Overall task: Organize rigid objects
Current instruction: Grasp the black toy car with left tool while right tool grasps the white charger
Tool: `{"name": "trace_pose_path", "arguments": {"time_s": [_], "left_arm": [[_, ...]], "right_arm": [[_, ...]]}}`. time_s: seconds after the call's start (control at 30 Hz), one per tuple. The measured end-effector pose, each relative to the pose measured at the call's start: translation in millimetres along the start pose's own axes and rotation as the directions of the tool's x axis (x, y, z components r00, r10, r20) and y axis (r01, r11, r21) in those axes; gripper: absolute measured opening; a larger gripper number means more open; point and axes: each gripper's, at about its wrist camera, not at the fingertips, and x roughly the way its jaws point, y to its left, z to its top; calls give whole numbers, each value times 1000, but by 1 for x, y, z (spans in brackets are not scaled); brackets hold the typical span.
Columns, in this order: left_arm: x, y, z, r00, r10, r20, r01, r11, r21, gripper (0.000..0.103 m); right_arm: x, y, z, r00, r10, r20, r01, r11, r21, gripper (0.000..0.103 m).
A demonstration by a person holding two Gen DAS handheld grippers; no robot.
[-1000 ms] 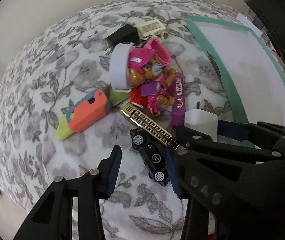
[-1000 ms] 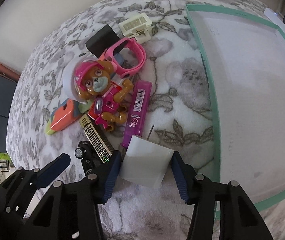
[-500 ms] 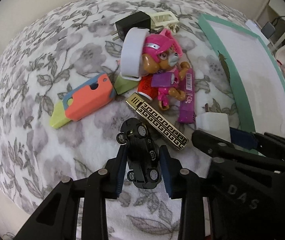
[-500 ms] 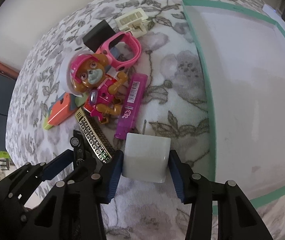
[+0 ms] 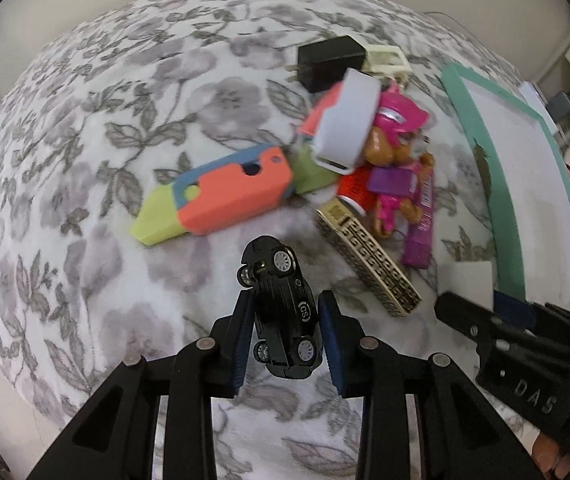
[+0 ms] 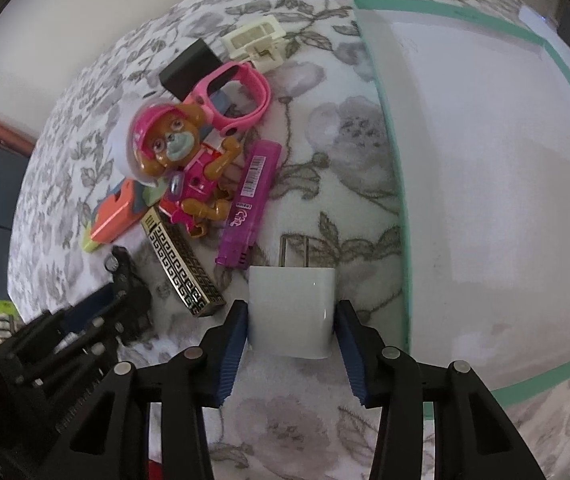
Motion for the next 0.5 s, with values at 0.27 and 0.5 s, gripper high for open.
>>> {"name": "trace_pose_path", "arguments": {"time_s": [0.27, 0.5], "left_arm": [[21, 33, 9, 999, 37, -27, -38, 999, -33, 30], [29, 41, 12, 998, 60, -28, -61, 998, -27, 30]], "right_arm": [[4, 28, -8, 990, -137, 25, 139, 982, -129, 48], [8, 49, -17, 979, -198, 49, 204, 962, -182, 47]]}}
